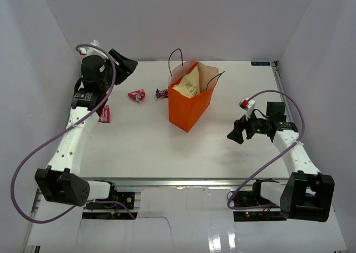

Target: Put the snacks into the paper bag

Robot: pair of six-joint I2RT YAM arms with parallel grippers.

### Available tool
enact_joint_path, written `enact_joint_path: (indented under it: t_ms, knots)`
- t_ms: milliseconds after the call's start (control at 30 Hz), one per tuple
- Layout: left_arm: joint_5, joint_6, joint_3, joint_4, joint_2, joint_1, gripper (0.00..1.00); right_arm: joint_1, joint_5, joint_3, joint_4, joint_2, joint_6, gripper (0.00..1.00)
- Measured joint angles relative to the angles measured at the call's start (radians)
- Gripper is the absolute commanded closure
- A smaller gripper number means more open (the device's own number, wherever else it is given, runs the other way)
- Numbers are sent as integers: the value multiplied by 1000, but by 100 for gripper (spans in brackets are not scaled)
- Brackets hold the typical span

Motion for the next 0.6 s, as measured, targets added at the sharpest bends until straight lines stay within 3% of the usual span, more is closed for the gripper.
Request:
enact_joint_path:
  t_ms: [100, 300, 600]
  knots:
    - [29, -49, -78, 25, 91, 29, 28, -2, 0, 9, -7, 13, 0, 14]
    - [181, -66, -125, 119, 420, 28, 28, -5, 1, 26, -22, 16, 0, 14]
    - [296, -44, 24, 175, 731, 26, 27, -5, 1, 26, -30, 18, 0, 14]
